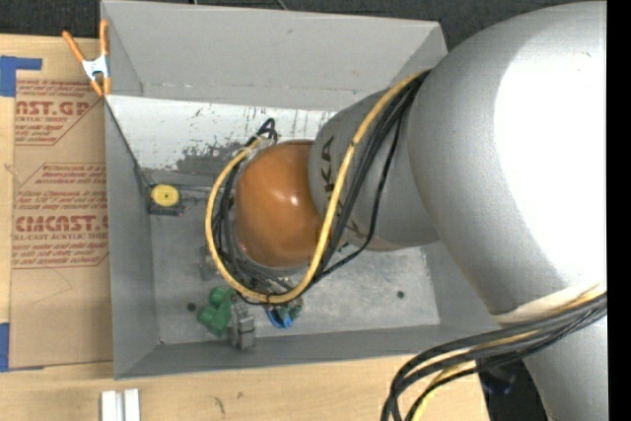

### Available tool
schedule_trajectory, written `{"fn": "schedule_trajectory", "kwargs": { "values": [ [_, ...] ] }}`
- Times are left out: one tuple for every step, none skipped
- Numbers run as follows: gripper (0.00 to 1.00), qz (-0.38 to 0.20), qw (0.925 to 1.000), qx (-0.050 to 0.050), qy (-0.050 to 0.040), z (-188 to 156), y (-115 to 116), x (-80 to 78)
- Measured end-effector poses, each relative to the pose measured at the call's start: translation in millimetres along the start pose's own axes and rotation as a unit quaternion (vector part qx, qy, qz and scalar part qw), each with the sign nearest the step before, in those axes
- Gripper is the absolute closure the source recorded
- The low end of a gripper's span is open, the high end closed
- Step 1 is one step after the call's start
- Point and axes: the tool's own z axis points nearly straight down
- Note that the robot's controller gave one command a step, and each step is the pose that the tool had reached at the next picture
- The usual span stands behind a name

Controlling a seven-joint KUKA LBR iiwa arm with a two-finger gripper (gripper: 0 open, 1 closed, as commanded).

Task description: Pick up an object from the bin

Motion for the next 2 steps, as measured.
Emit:
{"fn": "schedule_trajectory", "kwargs": {
  "values": [
    [1.0,0.0,1.0,0.0,0.0042,0,1,1.9],
    [1.0,-0.018,0.9998,0.0,-0.0012,-182,7,-19.6]
  ]
}}
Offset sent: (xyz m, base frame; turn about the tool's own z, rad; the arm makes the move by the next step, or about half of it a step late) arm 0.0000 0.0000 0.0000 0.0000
